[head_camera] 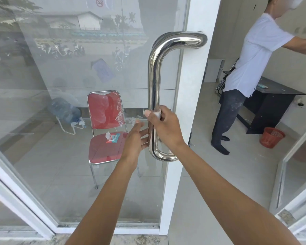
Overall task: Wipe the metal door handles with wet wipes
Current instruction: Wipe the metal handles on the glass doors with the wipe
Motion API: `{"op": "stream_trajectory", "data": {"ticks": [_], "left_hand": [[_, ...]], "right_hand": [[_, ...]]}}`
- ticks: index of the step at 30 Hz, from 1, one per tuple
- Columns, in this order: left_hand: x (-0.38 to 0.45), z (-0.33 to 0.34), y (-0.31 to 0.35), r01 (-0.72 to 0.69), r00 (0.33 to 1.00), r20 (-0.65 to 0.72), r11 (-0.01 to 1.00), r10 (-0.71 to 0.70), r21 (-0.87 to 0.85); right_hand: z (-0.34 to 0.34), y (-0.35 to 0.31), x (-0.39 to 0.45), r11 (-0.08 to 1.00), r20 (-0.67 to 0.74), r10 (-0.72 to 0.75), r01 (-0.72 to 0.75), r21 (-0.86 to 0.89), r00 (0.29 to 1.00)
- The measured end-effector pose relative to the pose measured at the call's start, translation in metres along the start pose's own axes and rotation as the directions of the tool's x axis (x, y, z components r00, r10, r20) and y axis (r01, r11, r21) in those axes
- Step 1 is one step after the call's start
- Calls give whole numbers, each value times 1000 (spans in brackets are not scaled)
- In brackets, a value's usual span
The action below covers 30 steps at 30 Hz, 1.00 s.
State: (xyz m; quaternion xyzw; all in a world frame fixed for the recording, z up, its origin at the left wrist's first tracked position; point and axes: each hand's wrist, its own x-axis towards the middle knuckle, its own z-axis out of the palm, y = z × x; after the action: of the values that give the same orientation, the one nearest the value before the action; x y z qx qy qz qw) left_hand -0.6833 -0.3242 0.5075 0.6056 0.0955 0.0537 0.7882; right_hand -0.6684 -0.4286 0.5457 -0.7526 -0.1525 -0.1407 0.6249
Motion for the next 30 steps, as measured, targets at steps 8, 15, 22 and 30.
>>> {"op": "stream_trajectory", "data": {"ticks": [8,15,22,30], "left_hand": [[1,2,-1,1,1000,15,1000,-1,10],[-3,6,-1,22,999,30,999,-23,45],[-1,10,15,-79,997,0,997,79,-10],[1,16,20,-94,996,-10,995,94,-37]], "right_hand": [[6,31,-16,998,36,0,2,-60,999],[16,38,-24,940,118,241,-262,220,963],[-1,-12,20,818,194,292,-349,456,937],[13,2,-1,900,121,260,-286,329,958]]}}
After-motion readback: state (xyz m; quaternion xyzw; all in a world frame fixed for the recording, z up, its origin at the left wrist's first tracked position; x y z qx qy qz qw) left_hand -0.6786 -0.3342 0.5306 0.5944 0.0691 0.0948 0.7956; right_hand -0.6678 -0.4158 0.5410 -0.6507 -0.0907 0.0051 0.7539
